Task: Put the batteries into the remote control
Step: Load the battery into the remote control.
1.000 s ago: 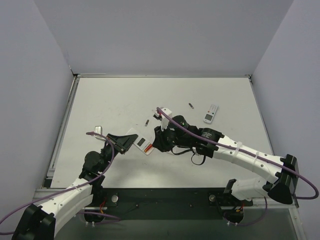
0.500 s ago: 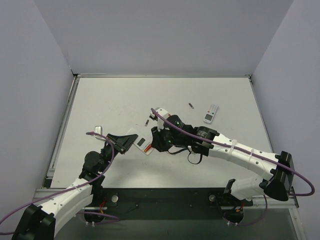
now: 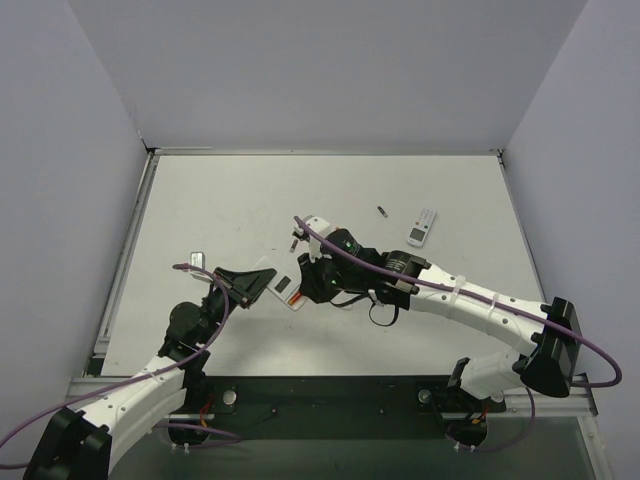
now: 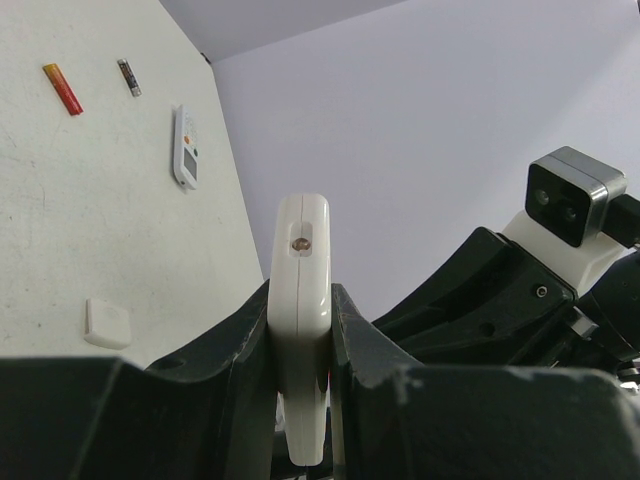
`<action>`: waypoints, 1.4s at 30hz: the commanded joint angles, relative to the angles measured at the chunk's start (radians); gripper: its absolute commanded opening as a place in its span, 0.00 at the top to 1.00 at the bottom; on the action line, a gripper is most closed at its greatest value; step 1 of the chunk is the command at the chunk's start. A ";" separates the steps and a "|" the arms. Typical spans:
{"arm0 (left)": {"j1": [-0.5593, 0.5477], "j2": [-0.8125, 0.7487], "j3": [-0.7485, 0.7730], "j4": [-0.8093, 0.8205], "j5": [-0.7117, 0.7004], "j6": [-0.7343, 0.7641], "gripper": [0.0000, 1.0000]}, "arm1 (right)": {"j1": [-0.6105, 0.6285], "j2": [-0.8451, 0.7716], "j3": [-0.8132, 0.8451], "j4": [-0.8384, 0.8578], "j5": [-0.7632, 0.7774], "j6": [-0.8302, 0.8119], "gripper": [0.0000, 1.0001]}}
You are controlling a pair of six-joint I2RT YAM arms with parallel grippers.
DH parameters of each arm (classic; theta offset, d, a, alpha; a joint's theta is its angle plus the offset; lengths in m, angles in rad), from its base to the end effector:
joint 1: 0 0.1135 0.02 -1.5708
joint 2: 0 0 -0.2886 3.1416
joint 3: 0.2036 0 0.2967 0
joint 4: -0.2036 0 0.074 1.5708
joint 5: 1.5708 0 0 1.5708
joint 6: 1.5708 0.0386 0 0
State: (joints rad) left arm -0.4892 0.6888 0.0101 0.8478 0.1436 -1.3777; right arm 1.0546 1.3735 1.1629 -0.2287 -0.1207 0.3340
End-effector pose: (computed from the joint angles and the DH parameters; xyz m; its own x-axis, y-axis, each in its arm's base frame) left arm 0.1489 -0.0855 0.1801 -0.5501 -0.8075 -0.2128 0.2589 0.0773 -0.9628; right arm 0.1745 0.3169 0.3467 -0.4990 -0.2199 -0.8382 -0.7977 0.4946 0.3451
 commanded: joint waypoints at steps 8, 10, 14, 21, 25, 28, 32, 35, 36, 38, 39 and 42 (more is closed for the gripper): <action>-0.002 0.008 -0.032 0.109 0.013 -0.027 1.00 | 0.007 0.027 0.037 -0.004 -0.039 0.003 0.94; -0.002 0.005 -0.036 0.114 0.007 -0.034 1.00 | 0.008 0.030 0.035 -0.004 -0.042 0.008 0.95; -0.002 0.000 -0.036 0.128 0.004 -0.043 1.00 | 0.022 0.036 0.034 0.000 -0.045 0.014 0.97; -0.003 -0.003 -0.044 0.215 -0.001 -0.089 1.00 | 0.047 0.071 0.017 0.045 -0.050 0.019 1.00; -0.015 -0.021 -0.050 0.247 -0.027 -0.096 1.00 | 0.061 0.084 0.004 0.061 -0.036 0.020 1.00; -0.015 -0.038 -0.055 0.264 -0.041 -0.107 1.00 | 0.067 0.093 -0.017 0.066 0.005 0.011 1.00; -0.015 -0.061 -0.065 0.270 -0.056 -0.126 1.00 | 0.077 0.099 -0.066 0.098 0.070 -0.016 1.00; -0.015 -0.075 -0.071 0.280 -0.070 -0.139 1.00 | 0.097 0.111 -0.092 0.109 0.117 -0.064 1.00; -0.015 -0.078 -0.071 0.278 -0.072 -0.145 1.00 | 0.105 0.119 -0.097 0.111 0.151 -0.079 1.00; -0.015 -0.089 -0.073 0.278 -0.078 -0.147 1.00 | 0.130 0.127 -0.111 0.120 0.194 -0.119 1.00; -0.015 -0.090 -0.073 0.277 -0.081 -0.150 1.00 | 0.137 0.133 -0.115 0.127 0.211 -0.133 1.00; -0.015 -0.097 -0.076 0.270 -0.085 -0.153 1.00 | 0.174 0.142 -0.135 0.149 0.268 -0.185 1.00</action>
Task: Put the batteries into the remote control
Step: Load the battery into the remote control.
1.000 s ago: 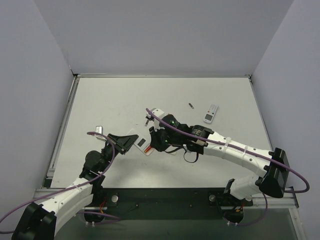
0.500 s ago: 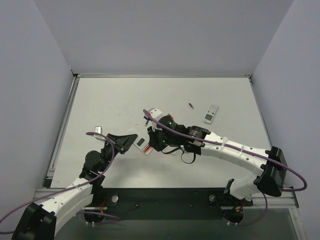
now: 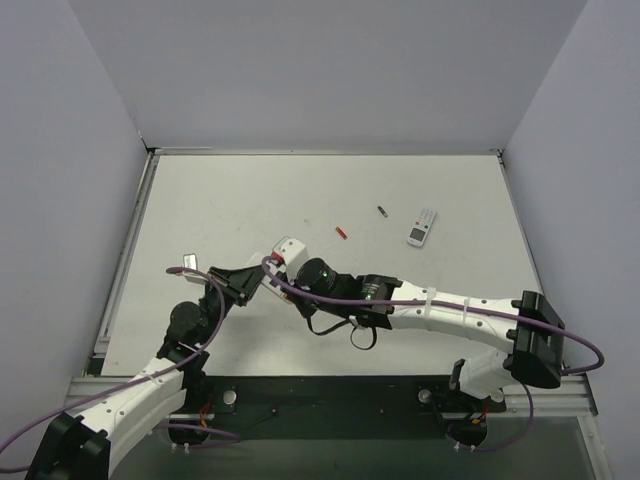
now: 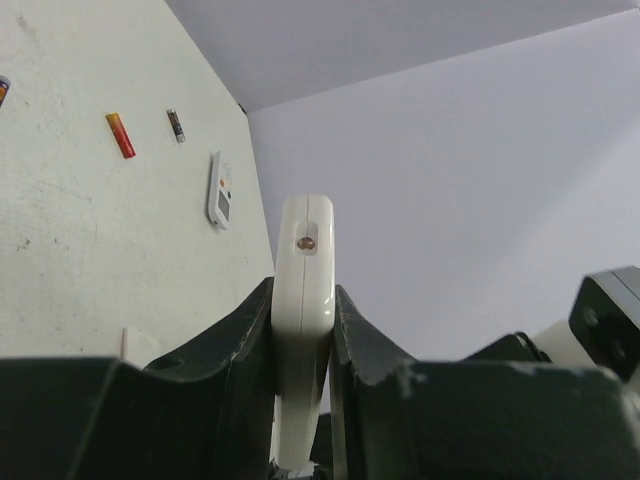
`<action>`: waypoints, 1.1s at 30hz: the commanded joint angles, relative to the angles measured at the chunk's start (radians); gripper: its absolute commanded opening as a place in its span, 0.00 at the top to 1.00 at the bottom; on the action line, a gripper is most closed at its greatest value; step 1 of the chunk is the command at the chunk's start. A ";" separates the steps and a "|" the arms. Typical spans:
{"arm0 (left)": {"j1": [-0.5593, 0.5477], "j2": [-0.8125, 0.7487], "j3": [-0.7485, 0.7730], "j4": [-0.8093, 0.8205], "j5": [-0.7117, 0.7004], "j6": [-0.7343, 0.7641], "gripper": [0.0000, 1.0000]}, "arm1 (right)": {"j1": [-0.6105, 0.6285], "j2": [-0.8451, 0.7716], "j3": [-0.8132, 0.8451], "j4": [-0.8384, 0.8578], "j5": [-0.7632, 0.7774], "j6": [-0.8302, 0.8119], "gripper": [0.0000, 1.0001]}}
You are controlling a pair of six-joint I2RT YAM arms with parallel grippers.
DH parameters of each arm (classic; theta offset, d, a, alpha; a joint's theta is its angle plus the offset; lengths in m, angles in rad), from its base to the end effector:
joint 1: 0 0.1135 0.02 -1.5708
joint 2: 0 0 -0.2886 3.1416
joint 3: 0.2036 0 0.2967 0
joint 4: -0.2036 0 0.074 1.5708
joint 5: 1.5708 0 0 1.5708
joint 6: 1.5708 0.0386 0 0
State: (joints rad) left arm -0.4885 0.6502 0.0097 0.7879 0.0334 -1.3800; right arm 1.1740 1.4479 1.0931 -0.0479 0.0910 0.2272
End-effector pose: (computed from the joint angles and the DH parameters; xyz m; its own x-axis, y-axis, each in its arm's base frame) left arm 0.1499 -0.0811 0.1792 -0.4646 -0.8644 -0.1924 0.2218 0.0968 -0.9703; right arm 0.1506 0.3504 0.3112 -0.3472 -0.2481 -0.9044 -0.8293 0.5315 0.1725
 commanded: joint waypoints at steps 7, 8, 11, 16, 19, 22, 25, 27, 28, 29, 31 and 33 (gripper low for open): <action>-0.016 -0.072 -0.076 0.268 0.040 -0.093 1.00 | 0.081 0.029 -0.059 -0.001 0.053 -0.106 0.97; -0.015 -0.076 -0.074 0.219 0.042 -0.077 1.00 | 0.079 0.019 -0.052 -0.009 0.050 -0.106 0.94; -0.015 -0.089 -0.068 0.102 0.051 0.019 1.00 | 0.069 -0.024 -0.015 -0.044 0.043 -0.115 0.84; -0.009 -0.077 -0.076 0.001 0.054 0.137 1.00 | -0.013 -0.106 0.019 -0.089 -0.014 -0.101 0.65; 0.001 -0.066 -0.079 -0.026 0.060 0.176 1.00 | -0.101 -0.141 0.017 -0.110 -0.057 -0.086 0.57; 0.005 -0.054 -0.077 -0.033 0.063 0.205 1.00 | -0.190 -0.161 0.010 -0.131 -0.066 -0.077 0.51; 0.008 -0.037 -0.076 -0.030 0.068 0.219 1.00 | -0.285 -0.156 0.014 -0.159 -0.083 -0.068 0.48; 0.008 -0.029 -0.073 -0.035 0.071 0.231 1.00 | -0.336 -0.144 0.014 -0.161 -0.120 -0.060 0.47; 0.010 -0.024 -0.067 -0.042 0.071 0.234 1.00 | -0.364 -0.136 0.016 -0.162 -0.123 -0.054 0.47; 0.010 -0.018 -0.068 -0.041 0.071 0.237 1.00 | -0.413 -0.117 0.019 -0.162 -0.129 -0.051 0.48; 0.010 -0.011 -0.070 -0.042 0.074 0.239 1.00 | -0.460 -0.090 0.034 -0.165 -0.148 -0.042 0.51; 0.010 -0.006 -0.070 -0.045 0.074 0.236 1.00 | -0.531 -0.031 0.053 -0.168 -0.177 -0.040 0.54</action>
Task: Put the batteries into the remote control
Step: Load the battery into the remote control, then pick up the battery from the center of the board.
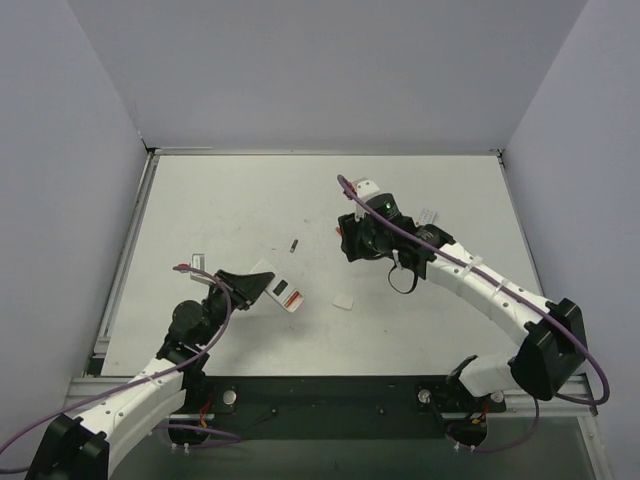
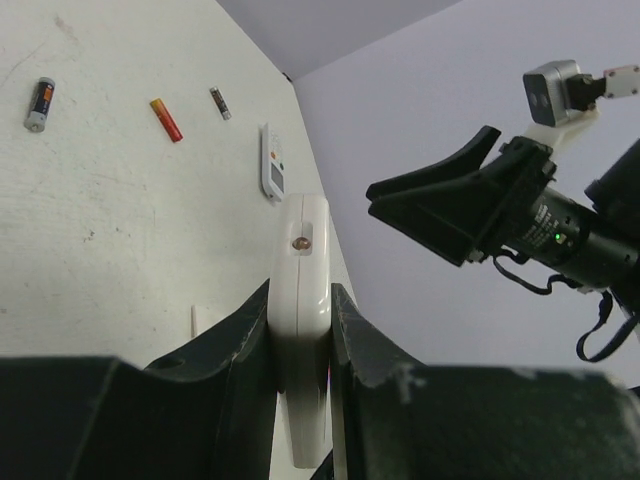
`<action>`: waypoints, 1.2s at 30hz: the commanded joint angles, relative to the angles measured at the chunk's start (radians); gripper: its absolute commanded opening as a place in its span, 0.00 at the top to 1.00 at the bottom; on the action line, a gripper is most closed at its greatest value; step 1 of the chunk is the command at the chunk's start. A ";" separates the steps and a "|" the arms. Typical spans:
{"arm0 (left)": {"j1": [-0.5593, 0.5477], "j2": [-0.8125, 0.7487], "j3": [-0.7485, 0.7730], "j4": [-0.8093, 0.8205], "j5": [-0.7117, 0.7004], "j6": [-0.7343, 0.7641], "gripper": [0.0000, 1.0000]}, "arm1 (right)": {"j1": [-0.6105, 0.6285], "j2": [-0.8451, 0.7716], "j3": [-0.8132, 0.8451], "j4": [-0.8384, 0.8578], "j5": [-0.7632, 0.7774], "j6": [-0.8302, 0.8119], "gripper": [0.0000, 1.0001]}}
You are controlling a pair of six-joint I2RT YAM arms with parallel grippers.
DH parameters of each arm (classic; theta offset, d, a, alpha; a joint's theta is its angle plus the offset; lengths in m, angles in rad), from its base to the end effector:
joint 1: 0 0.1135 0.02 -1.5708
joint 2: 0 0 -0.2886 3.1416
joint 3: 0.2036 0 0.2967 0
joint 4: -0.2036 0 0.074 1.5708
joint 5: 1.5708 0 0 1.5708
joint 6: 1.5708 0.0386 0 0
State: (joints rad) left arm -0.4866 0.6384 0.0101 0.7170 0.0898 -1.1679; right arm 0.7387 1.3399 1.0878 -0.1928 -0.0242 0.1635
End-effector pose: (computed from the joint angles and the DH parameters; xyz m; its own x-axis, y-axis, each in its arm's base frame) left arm 0.1492 -0.0828 0.1732 -0.4704 -0.7877 -0.3979 0.2856 0.2907 -0.9132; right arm 0.2596 0.2377 0.3316 -0.4261 -0.1680 -0.8889 -0.6283 0.7619 0.1572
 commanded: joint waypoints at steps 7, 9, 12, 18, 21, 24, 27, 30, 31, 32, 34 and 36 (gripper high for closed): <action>0.011 0.003 -0.065 -0.067 0.008 0.036 1.00 | -0.214 0.315 0.176 -0.025 -0.138 -0.001 0.59; 0.014 -0.003 -0.079 -0.070 0.004 0.024 1.00 | -0.226 0.390 0.222 -0.023 -0.149 -0.012 0.59; 0.017 -0.016 -0.090 -0.076 0.002 0.022 1.00 | -0.239 0.488 0.283 -0.022 -0.149 -0.030 0.60; 0.022 -0.032 -0.090 -0.097 0.005 0.033 1.00 | -0.245 0.633 0.371 -0.017 -0.143 -0.053 0.61; 0.025 -0.037 -0.088 -0.106 0.010 0.039 1.00 | -0.243 0.686 0.409 -0.019 -0.149 -0.064 0.62; 0.026 -0.040 -0.090 -0.110 0.016 0.039 1.00 | -0.245 0.728 0.440 -0.020 -0.143 -0.071 0.63; 0.029 -0.048 -0.094 -0.110 0.024 0.039 1.00 | -0.245 0.763 0.472 -0.031 -0.140 -0.078 0.63; 0.033 -0.052 -0.094 -0.113 0.027 0.037 1.00 | -0.245 0.795 0.506 -0.048 -0.138 -0.081 0.64; 0.033 -0.054 -0.093 -0.113 0.027 0.037 1.00 | -0.245 0.801 0.512 -0.051 -0.138 -0.082 0.64; 0.036 -0.057 -0.096 -0.114 0.028 0.037 1.00 | -0.245 0.811 0.518 -0.054 -0.137 -0.084 0.65; 0.034 -0.060 -0.096 -0.116 0.030 0.037 1.00 | -0.245 0.818 0.520 -0.054 -0.131 -0.084 0.66; 0.034 -0.062 -0.098 -0.117 0.030 0.036 1.00 | -0.245 0.834 0.526 -0.059 -0.125 -0.087 0.69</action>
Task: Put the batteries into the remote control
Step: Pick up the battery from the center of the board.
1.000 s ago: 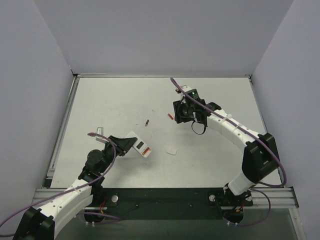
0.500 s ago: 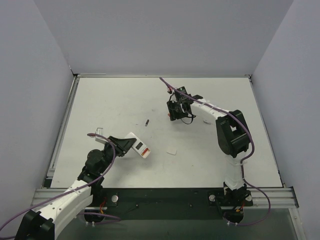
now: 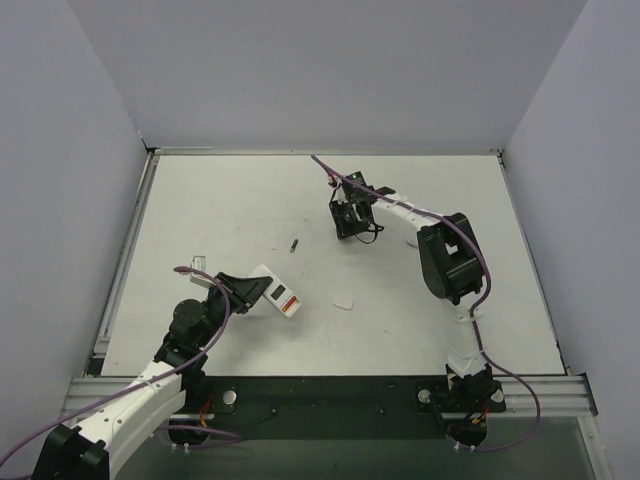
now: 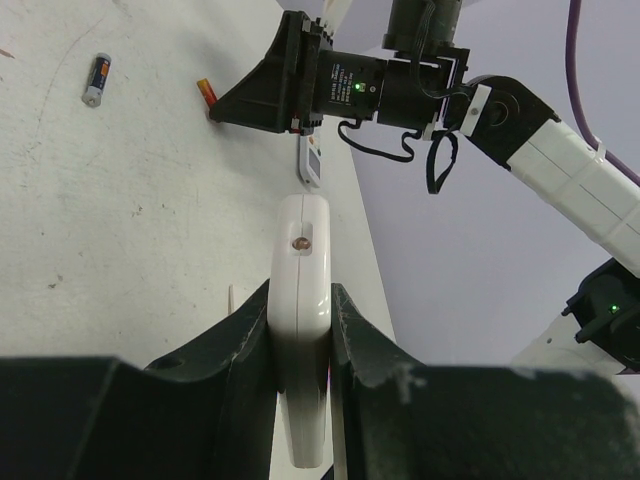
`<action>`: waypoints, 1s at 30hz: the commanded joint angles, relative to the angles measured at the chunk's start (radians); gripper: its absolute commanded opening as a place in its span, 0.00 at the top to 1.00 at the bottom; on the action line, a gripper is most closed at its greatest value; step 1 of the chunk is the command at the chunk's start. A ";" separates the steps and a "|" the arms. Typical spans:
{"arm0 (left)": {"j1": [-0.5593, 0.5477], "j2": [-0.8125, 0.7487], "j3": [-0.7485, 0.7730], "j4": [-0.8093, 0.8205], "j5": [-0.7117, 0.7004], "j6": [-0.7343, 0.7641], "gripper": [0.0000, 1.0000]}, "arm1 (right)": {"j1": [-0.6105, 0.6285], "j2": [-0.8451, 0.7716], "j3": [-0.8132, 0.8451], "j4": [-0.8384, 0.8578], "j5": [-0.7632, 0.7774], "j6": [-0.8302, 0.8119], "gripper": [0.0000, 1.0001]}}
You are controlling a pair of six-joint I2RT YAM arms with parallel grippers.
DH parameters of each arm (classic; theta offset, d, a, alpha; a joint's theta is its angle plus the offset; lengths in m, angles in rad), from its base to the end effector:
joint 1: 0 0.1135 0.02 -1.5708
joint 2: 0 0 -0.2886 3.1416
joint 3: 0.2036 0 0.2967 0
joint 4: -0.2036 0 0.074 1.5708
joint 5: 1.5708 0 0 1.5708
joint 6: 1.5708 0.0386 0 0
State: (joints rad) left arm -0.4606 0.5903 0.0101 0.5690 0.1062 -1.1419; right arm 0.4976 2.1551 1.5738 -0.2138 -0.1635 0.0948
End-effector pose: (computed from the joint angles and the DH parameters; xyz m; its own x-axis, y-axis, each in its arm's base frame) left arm 0.1491 -0.0786 0.1638 -0.4925 -0.7651 -0.4148 0.2142 0.3554 -0.9099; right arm 0.4658 0.2602 0.1648 -0.6786 -0.2623 -0.6861 -0.5091 0.8412 0.1820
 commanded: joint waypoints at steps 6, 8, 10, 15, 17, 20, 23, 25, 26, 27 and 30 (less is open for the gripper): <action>0.010 -0.017 -0.098 0.031 0.016 0.008 1.00 | -0.004 0.046 0.055 -0.050 0.021 -0.026 0.81; 0.010 -0.018 -0.096 0.029 0.016 0.007 1.00 | -0.002 0.045 0.052 -0.056 0.028 -0.030 0.86; 0.010 -0.020 -0.096 0.031 0.016 0.007 1.00 | -0.002 0.035 0.035 -0.058 0.039 -0.035 0.90; 0.010 -0.011 -0.088 0.034 0.016 0.011 1.00 | 0.002 -0.027 -0.026 -0.079 0.076 -0.029 1.00; 0.010 -0.009 -0.087 0.034 0.016 0.013 1.00 | 0.002 -0.076 -0.079 -0.085 0.090 -0.006 1.00; 0.011 -0.007 -0.084 0.035 0.016 0.018 1.00 | 0.009 -0.145 -0.157 -0.119 0.113 0.032 1.00; 0.011 -0.004 -0.081 0.035 0.015 0.022 1.00 | 0.019 -0.222 -0.259 -0.154 0.130 0.080 1.00; 0.013 -0.003 -0.081 0.037 0.013 0.021 1.00 | 0.033 -0.280 -0.320 -0.171 0.133 0.105 1.00; 0.013 -0.003 -0.081 0.037 0.013 0.022 1.00 | 0.039 -0.299 -0.346 -0.176 0.134 0.126 1.00; 0.013 -0.003 -0.081 0.038 0.012 0.022 1.00 | 0.042 -0.314 -0.401 -0.183 0.130 0.134 0.99; 0.014 0.002 -0.078 0.038 0.013 0.025 1.00 | 0.065 -0.371 -0.490 -0.193 0.130 0.161 0.96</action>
State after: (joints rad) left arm -0.4553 0.5907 0.0101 0.5636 0.1108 -1.1389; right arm 0.5323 1.8614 1.1816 -0.3183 -0.0563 0.1894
